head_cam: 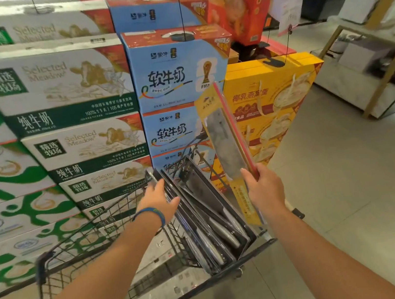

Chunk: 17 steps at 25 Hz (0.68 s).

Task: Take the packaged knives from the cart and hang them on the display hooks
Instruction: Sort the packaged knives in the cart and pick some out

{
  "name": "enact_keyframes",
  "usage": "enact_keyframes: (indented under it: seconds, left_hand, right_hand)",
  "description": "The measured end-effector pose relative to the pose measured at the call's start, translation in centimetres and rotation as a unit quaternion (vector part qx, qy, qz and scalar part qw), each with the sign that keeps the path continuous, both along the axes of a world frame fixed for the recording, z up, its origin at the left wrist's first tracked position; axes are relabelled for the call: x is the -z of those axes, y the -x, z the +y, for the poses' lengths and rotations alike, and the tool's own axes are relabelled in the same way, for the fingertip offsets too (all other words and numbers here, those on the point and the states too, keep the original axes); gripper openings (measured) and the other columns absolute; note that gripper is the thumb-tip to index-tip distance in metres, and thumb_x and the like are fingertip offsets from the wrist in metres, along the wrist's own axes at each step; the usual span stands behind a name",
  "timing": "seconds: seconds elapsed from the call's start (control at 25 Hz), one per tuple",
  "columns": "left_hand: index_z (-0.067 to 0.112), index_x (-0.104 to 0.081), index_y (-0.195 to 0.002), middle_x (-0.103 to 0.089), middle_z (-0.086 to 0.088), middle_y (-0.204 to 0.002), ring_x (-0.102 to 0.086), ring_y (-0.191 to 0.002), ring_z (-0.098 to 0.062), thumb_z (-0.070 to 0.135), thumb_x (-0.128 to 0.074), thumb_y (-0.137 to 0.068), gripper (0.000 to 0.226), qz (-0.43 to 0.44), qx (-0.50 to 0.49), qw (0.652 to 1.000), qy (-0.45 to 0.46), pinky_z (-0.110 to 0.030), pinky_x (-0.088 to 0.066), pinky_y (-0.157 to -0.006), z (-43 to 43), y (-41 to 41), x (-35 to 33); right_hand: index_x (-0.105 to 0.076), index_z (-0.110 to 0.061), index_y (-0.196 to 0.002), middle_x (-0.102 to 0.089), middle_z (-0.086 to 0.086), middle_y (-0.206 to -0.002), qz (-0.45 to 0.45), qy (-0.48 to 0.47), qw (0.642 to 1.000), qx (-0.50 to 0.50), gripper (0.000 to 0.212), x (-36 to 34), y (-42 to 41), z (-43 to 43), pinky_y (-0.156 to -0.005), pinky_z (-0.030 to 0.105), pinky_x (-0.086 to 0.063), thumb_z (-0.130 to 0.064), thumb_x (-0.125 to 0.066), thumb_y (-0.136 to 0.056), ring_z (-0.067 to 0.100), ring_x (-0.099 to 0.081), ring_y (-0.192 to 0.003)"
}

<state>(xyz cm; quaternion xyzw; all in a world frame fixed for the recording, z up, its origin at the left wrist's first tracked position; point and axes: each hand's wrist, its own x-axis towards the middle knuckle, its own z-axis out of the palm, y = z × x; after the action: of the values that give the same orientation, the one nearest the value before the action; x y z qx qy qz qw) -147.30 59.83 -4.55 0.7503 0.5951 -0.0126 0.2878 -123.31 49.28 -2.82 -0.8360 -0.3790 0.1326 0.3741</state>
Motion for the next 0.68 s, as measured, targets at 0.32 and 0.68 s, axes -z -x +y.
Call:
enact_keyframes:
  seconds: [0.32,0.68]
  left_hand:
    - [0.022,-0.038,-0.151,-0.027,-0.003,-0.162,-0.03,-0.145,-0.026,0.04,-0.041,-0.103,0.051,0.052,0.105,0.993,-0.011,-0.04,-0.032,-0.117,-3.8,1.0,6.0]
    - [0.029,-0.007,-0.159,0.014,0.008,-0.165,-0.047,-0.133,-0.03,0.028,-0.031,-0.106,0.058,0.057,0.008,0.996,0.067,-0.043,-0.05,-0.099,-4.2,3.9,5.9]
  right_hand:
    - [-0.054,-0.029,-0.136,-0.067,-0.008,-0.108,-0.029,0.088,0.991,-0.091,0.036,1.2,2.9,3.1,-0.082,0.041,-0.058,-0.016,-0.054,-0.102,0.017,-0.063,-0.096]
    - [-0.07,-0.023,-0.114,-0.072,0.011,-0.11,-0.108,0.268,0.919,-0.269,0.027,7.0,6.2,6.0,-0.072,0.034,-0.046,-0.034,-0.047,-0.102,0.032,-0.062,-0.095]
